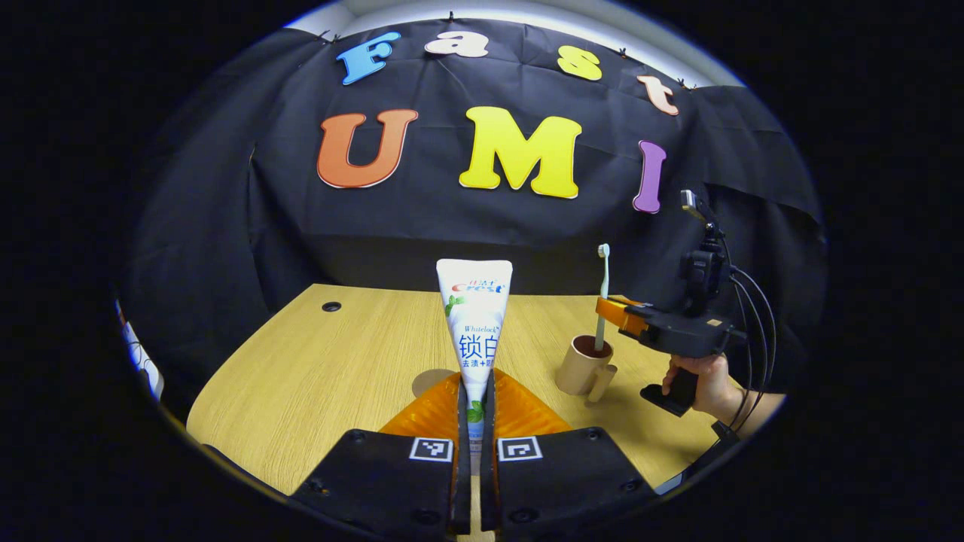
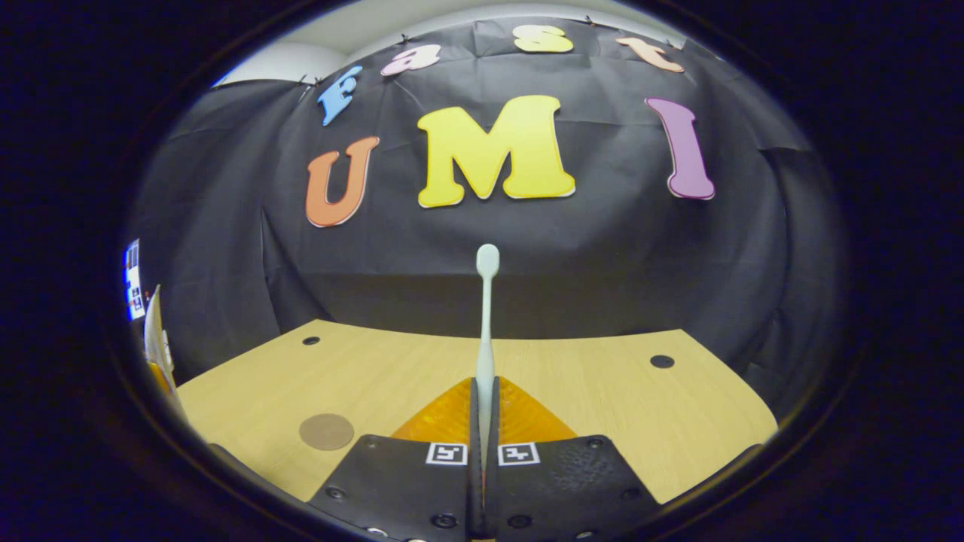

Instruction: Put the toothbrush and toothpaste on the desktop into the cup, then pick up the cup and place it on the coaster on the desktop.

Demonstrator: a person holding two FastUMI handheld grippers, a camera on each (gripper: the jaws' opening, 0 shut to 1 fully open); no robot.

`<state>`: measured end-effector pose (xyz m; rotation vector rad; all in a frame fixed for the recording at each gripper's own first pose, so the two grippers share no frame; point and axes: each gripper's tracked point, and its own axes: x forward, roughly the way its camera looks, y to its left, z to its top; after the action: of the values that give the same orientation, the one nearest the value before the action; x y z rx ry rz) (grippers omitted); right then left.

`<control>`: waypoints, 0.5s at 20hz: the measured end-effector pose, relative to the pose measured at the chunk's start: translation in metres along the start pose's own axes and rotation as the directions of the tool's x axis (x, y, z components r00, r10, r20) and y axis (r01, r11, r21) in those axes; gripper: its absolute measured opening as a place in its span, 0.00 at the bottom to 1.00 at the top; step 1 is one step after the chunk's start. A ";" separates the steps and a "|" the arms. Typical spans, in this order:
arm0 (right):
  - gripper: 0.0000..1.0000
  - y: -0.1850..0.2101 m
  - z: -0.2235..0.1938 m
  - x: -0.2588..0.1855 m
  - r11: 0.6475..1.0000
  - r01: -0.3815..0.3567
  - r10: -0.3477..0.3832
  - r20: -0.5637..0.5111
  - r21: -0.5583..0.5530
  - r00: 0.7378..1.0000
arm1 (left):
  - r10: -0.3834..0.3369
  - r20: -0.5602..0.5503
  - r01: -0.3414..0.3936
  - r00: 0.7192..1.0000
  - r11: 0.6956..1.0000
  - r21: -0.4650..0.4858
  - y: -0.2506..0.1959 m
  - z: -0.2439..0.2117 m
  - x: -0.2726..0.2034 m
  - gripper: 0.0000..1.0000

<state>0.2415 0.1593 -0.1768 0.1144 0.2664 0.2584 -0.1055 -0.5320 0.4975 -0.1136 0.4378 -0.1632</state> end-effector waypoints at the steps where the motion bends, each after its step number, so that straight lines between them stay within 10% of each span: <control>1: 0.00 -0.001 -0.004 0.002 1.000 0.007 -0.007 -0.002 -0.006 1.000 | -0.001 0.004 0.001 1.000 1.000 -0.003 0.000 0.001 0.001 0.08; 10: 0.04 -0.002 -0.029 0.010 0.996 0.031 -0.031 0.005 -0.089 1.000 | -0.008 0.028 0.008 1.000 1.000 -0.018 -0.002 0.007 0.013 0.08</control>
<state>0.2430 0.1622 -0.2069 0.0229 0.2530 0.2387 -0.0912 -0.5353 0.4988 -0.1352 0.4110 -0.1655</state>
